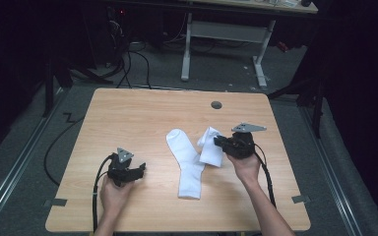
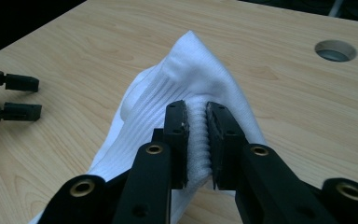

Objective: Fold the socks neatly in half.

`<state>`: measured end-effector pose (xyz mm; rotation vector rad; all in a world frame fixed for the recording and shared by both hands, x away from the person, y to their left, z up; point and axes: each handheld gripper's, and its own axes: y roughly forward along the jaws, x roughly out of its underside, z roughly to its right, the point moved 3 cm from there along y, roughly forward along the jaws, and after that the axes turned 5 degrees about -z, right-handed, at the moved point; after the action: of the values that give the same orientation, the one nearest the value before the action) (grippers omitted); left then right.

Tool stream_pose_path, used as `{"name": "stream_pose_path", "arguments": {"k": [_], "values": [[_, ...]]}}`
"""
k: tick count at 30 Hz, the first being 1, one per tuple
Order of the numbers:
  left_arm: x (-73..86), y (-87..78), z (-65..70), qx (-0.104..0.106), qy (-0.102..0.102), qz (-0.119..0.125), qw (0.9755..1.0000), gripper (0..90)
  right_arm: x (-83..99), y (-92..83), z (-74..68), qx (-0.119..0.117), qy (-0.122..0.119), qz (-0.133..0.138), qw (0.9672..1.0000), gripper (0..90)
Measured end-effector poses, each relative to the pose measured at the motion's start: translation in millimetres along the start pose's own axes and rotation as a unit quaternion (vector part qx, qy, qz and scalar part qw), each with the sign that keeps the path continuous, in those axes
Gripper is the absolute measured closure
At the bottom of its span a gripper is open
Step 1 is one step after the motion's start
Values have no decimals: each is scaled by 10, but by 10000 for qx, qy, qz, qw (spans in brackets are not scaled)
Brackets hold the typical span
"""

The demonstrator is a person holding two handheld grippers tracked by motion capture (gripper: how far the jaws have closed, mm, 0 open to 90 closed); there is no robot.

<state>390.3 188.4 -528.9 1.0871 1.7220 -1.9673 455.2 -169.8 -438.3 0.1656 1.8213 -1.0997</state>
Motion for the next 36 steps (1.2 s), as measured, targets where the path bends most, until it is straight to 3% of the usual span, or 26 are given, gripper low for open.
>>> {"name": "stream_pose_path", "arguments": {"k": [9, 17, 29, 36], "values": [[0, 0, 3, -9, 13, -9, 10000, 310, -29, 222, -201, -245, -111, -78, 9996, 786], [0, 0, 3, -10, 17, -9, 10000, 309, 26, 411, -282, -380, -96, -157, 9991, 785], [0, 2, 4, -14, 18, 1, 10000, 308, 101, 643, -399, -428, -202, -343, 9983, 778], [-1, 2, 3, -8, 19, 1, 10000, 309, 277, 829, -378, -380, -141, -593, 9974, 745]]}}
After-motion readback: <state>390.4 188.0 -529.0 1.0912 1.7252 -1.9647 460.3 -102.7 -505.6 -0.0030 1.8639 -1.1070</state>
